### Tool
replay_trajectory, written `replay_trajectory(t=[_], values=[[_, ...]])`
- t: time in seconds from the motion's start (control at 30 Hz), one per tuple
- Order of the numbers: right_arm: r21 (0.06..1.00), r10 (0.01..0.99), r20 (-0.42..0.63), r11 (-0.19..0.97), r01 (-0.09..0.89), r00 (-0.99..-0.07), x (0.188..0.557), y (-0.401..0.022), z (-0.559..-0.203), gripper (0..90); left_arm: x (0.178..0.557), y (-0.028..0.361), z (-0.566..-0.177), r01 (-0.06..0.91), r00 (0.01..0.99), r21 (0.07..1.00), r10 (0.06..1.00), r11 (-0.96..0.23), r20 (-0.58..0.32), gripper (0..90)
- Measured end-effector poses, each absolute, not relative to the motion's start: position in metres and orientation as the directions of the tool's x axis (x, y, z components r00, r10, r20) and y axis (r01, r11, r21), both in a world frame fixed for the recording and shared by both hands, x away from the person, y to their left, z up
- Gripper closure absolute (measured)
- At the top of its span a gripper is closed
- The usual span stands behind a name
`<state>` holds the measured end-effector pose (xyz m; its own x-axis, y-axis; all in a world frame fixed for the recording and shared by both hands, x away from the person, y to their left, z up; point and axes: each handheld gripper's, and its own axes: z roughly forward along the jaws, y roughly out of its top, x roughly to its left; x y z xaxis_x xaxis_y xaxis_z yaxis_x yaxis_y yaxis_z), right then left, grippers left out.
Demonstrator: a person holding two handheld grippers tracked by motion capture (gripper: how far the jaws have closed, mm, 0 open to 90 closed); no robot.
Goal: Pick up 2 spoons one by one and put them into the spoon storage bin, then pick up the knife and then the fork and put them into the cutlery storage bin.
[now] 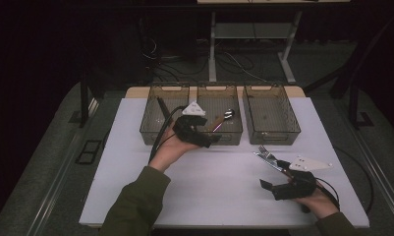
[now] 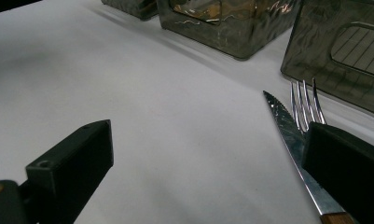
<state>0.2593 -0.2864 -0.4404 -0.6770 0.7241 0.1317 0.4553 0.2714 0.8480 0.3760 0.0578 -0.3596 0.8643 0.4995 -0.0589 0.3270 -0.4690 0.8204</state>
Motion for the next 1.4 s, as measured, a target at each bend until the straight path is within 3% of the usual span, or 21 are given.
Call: replay_trajectory(t=[0.23,0.57,0.97,1.4], values=[[0.847,0.725,0.127,0.275,0.454,-0.676,0.260,-0.286,-0.441,1.9,0.348,0.082,-0.376,0.321,0.855,0.833,0.516,-0.451,-0.050,12.7],[0.842,0.729,0.135,0.273,0.466,-0.671,0.260,-0.286,-0.441,1.9,0.309,0.121,-0.409,0.315,0.841,0.844,0.540,-0.434,-0.037,0.1],[0.838,0.735,0.145,0.264,0.477,-0.662,0.261,-0.288,-0.442,1.9,0.280,0.158,-0.432,0.357,0.830,0.847,0.549,-0.393,-0.094,0.0],[0.826,0.719,0.164,0.274,0.492,-0.676,0.267,-0.299,-0.433,1.9,0.272,0.156,-0.440,0.356,0.844,0.828,0.530,-0.433,-0.085,0.0]])
